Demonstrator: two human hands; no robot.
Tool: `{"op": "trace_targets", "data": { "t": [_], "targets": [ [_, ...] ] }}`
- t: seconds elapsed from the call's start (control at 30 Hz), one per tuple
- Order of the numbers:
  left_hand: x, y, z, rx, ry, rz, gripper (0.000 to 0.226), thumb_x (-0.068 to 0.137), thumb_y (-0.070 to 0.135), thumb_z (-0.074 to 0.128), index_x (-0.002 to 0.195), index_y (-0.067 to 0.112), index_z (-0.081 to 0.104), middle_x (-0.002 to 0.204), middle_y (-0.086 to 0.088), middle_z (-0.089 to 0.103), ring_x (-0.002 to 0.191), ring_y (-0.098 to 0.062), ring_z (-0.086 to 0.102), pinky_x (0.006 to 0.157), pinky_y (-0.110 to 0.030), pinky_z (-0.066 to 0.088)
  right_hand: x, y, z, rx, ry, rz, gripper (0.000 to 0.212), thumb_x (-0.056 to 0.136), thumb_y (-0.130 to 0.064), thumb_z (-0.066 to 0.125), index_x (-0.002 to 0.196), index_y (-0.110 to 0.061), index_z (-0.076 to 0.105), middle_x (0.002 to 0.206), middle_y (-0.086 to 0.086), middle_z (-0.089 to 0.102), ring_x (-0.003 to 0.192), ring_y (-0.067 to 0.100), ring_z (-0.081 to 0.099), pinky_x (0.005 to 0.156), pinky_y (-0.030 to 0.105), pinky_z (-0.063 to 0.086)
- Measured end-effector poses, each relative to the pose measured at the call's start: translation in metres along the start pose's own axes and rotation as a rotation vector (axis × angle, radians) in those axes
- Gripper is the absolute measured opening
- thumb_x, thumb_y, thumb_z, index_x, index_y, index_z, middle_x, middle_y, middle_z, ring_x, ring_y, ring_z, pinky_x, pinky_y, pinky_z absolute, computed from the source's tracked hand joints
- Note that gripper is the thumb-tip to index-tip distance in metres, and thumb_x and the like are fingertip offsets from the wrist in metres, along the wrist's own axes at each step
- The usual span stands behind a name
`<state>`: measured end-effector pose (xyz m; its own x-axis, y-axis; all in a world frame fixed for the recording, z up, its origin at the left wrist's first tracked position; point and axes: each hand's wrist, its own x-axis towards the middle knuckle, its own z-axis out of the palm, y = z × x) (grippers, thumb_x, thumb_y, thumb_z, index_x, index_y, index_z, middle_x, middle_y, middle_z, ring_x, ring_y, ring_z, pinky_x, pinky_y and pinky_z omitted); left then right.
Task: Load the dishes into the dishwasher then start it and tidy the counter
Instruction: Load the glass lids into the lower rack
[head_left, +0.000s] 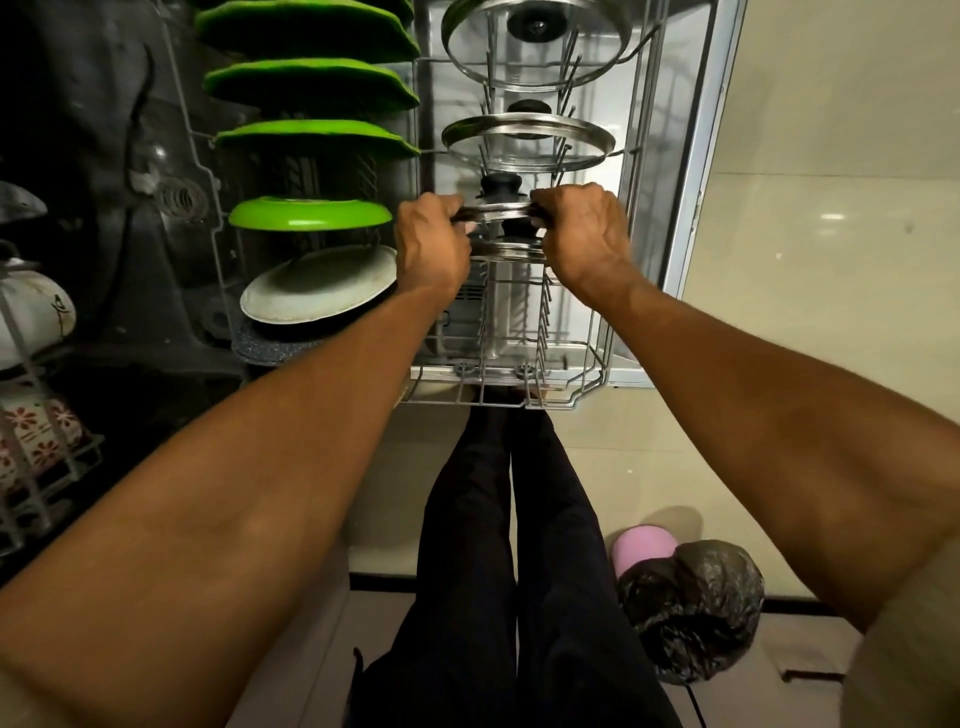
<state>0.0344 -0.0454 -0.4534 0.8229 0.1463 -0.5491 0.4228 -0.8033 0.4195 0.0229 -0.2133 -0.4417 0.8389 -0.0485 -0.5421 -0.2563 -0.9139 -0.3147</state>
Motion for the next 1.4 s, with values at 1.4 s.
{"op": "trace_targets", "data": {
  "t": [1.4],
  "targets": [
    [0.000,0.018,0.000,0.074,-0.275,0.015,0.061,0.096,0.009,0.060,0.152,0.013,0.037,0.145,-0.020,0.049,0.132,-0.035,0.048,0.114,-0.033,0.036,-0.013,0.012,-0.006,0.004,-0.041,-0.029,0.062,0.087,0.011,0.054,0.145,-0.009,0.046,0.134,0.011,0.058,0.106,0.028,0.062,0.085,0.033,0.053]
  ]
}}
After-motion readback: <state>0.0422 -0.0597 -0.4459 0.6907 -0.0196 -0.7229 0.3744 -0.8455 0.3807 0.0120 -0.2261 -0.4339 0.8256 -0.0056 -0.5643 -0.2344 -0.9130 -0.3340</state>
